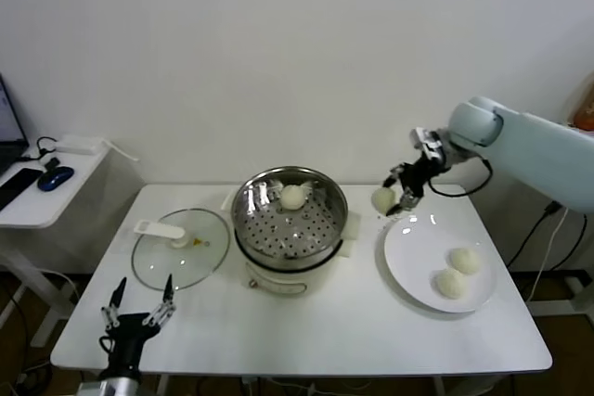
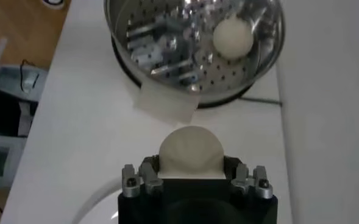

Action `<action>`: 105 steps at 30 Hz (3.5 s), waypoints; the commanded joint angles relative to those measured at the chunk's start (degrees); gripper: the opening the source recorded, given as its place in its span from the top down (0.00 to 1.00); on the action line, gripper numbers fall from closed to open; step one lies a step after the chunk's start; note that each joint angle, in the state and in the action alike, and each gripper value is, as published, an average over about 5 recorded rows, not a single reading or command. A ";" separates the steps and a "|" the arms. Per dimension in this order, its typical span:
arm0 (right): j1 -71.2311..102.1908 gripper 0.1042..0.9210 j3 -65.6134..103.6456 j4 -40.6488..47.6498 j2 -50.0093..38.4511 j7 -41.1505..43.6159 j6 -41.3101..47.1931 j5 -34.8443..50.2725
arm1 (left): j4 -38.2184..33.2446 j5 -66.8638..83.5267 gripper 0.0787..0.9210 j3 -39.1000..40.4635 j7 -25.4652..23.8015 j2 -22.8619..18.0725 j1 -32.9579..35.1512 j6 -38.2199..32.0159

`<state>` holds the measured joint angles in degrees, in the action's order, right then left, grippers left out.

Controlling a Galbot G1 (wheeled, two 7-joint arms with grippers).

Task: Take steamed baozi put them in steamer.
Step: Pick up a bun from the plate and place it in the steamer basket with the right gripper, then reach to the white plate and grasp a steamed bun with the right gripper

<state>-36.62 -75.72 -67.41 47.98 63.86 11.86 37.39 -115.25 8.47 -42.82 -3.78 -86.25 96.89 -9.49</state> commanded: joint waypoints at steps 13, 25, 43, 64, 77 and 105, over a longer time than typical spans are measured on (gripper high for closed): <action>4.63 0.31 2.65 12.85 26.52 -2.26 2.92 4.17 | -1.32 -0.05 0.12 -0.97 0.29 0.48 1.18 -0.20; 10.79 0.31 5.35 21.00 33.42 -2.09 2.07 -1.64 | -0.70 0.09 0.12 -1.07 0.32 0.62 1.05 -0.30; 14.39 0.31 6.91 24.64 35.80 -2.29 1.08 -4.62 | 0.16 0.14 0.12 -1.18 0.33 1.07 0.69 -0.30; 15.73 0.30 7.68 25.49 36.80 -2.21 0.55 -6.01 | 0.40 0.17 0.12 -1.22 0.40 0.94 0.76 -0.50; 13.25 0.12 7.09 22.19 34.22 -0.72 0.40 -5.59 | 0.31 0.22 0.12 -1.16 0.41 0.77 0.76 -0.46; 3.88 0.12 0.61 -9.30 -13.51 9.71 -11.89 -26.16 | -1.81 -0.49 0.12 -0.36 0.35 0.07 0.94 0.62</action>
<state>-37.42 -78.00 -69.51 51.39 70.48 5.52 26.65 -116.15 7.96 -43.24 -3.37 -86.07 97.50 -9.15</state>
